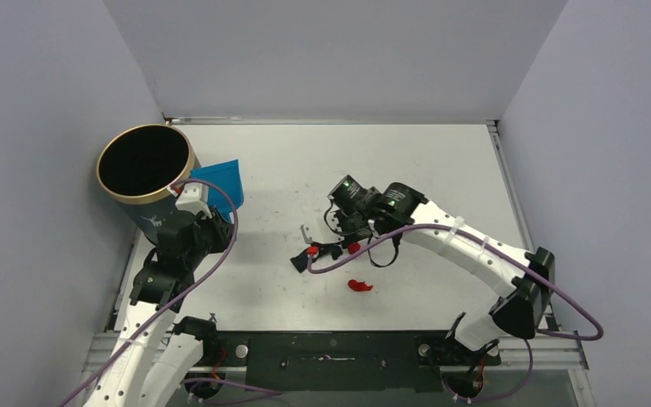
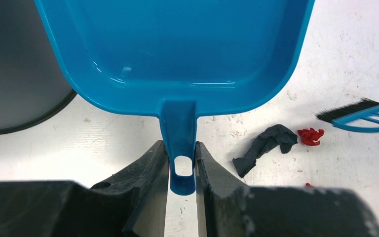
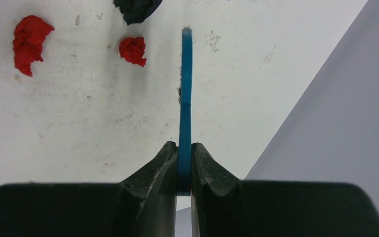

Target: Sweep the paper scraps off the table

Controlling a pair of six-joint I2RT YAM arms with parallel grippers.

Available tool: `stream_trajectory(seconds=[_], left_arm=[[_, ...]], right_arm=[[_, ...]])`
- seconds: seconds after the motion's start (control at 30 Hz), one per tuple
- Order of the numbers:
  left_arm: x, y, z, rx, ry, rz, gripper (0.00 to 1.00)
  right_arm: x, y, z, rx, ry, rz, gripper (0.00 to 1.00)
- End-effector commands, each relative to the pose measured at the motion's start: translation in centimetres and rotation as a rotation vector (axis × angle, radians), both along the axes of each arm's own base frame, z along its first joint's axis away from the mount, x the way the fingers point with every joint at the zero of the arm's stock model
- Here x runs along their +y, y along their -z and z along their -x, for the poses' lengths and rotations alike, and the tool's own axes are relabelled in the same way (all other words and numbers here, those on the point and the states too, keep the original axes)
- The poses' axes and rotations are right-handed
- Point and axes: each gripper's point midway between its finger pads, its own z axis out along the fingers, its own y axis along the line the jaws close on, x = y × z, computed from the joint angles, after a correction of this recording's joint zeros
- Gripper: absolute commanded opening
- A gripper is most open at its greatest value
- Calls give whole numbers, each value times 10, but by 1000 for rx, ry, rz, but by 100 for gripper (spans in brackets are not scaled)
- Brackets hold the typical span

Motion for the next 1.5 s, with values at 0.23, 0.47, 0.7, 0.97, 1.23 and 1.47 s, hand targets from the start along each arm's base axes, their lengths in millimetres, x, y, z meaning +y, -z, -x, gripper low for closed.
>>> stream_trajectory(seconds=[0.23,0.47,0.7,0.97,1.23,1.47], left_arm=[[-9,3,-14,12,39,-3,0],[-9,10,-16,37,42,-15,0],[-28,14,-9,142,112,-48,0],[-71,10,23,349,277,-196,0],[-93,47,77,601,407,-450,0],[-103,49,102,649,450,-440,0]], right_arm=[[-42,3,91,354,67,-85,5],[-32,20,122,605,42,-120,5],[-30,49,87,642,162,-87,5],[-32,52,11,476,411,-248,5],[-47,-6,-23,375,478,-395,5],[-86,-30,-45,298,592,-404,5]])
